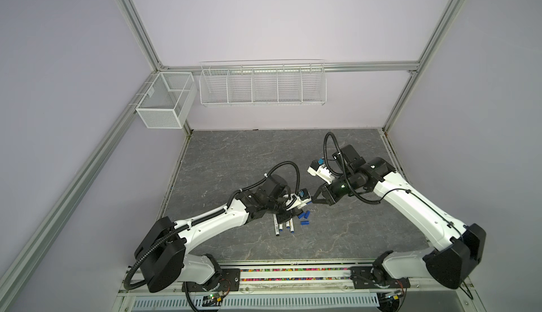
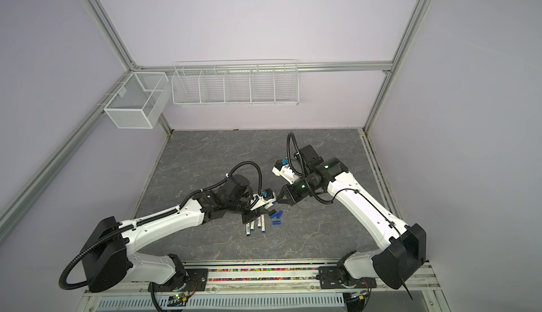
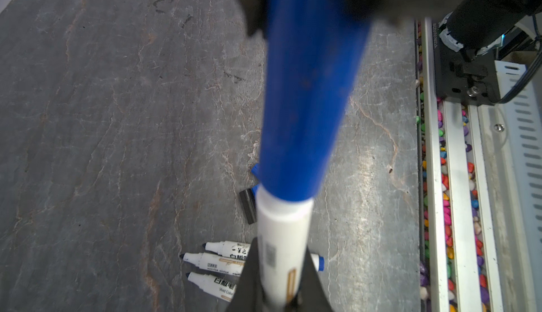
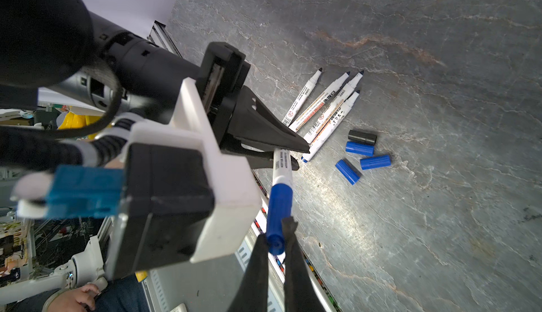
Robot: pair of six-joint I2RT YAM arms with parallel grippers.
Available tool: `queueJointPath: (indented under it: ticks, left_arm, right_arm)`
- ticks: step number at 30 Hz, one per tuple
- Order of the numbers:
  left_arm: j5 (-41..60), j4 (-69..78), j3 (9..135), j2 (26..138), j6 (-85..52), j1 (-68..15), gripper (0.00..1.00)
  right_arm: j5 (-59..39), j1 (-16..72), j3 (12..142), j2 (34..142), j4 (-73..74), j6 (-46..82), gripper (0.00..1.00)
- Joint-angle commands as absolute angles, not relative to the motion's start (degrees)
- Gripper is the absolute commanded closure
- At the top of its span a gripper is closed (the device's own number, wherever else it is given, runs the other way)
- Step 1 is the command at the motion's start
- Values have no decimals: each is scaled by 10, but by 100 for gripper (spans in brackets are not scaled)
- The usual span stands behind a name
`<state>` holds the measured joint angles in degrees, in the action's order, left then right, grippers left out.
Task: Insert the pens into the pen caps
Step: 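Press the blue cap down onto the marker with the right gripper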
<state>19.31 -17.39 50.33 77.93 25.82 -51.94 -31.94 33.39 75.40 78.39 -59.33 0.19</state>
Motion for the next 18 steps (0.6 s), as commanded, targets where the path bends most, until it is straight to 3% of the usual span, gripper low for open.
queueJointPath:
  ticks: [1,18]
  left_arm:
    - [191,-136,497,758,280,-521,100]
    - [212,-119,490,760,267,-527,100]
  right_arm:
    - [-356,337,759,774,-616,2,93]
    - [-322,317,755,781,-570,37,93]
